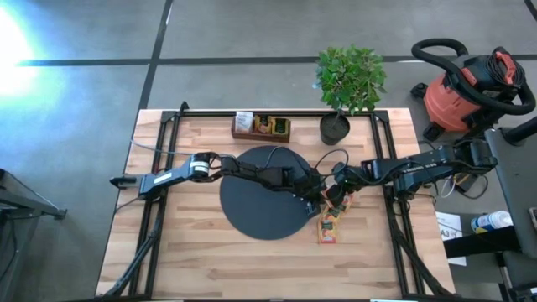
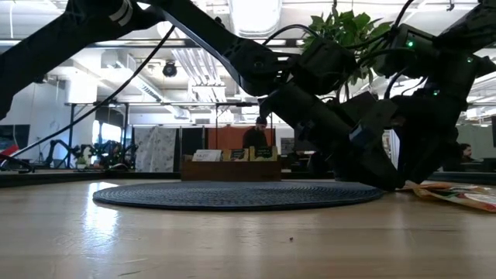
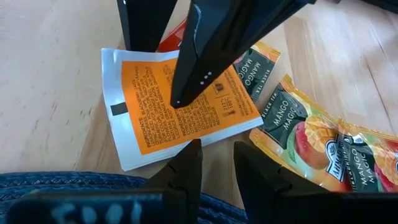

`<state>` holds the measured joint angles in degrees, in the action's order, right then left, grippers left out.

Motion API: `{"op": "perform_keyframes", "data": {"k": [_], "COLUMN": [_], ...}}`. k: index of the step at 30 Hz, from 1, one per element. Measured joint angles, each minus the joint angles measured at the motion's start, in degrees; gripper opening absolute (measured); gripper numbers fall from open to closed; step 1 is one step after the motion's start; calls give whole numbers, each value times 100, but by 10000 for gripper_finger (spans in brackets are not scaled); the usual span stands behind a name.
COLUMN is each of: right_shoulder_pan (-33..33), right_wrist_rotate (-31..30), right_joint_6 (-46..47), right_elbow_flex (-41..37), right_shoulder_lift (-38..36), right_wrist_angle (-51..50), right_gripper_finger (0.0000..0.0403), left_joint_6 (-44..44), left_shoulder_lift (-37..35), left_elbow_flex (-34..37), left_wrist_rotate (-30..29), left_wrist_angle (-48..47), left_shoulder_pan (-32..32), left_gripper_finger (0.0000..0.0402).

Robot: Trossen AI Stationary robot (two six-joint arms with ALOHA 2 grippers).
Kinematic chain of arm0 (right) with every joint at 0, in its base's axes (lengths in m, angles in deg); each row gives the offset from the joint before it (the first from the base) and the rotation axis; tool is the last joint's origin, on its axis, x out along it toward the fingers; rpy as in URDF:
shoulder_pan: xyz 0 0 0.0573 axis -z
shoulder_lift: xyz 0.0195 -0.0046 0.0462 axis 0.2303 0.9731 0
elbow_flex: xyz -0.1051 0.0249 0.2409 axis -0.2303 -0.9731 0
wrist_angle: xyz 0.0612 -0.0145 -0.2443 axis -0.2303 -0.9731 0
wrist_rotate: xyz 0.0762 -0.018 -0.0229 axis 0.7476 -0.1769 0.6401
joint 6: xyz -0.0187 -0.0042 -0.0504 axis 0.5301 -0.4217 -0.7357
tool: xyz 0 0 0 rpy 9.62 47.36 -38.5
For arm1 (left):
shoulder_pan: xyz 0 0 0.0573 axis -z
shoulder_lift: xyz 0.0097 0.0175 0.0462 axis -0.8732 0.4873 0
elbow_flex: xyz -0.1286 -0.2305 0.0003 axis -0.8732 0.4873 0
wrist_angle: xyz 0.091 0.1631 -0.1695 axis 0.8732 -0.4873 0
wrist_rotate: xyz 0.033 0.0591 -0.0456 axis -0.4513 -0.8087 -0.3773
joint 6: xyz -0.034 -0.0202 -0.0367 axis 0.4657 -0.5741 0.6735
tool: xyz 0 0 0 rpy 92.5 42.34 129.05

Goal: Pick & Place Tea
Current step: Put the white tea bag into the left section of the brown wooden organizer

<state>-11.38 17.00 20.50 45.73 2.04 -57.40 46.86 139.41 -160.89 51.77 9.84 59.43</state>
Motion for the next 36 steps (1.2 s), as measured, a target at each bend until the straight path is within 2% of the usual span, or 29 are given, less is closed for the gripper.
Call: {"op": "perform_keyframes", "data": {"k": [36], "right_shoulder_pan": [-4], "right_wrist_rotate": [156], "right_joint_6": [-37], "right_elbow_flex": [11], "right_shoulder_lift": [4], "right_wrist_angle": [69], "right_gripper_finger": [192], "left_joint_6": [0], "left_shoulder_lift": [-9], "left_elbow_flex": [2], "left_wrist_rotate": [2], "left_wrist_angle": [2], "left_shoulder_pan": [-9], "left_gripper_finger": [96]}}
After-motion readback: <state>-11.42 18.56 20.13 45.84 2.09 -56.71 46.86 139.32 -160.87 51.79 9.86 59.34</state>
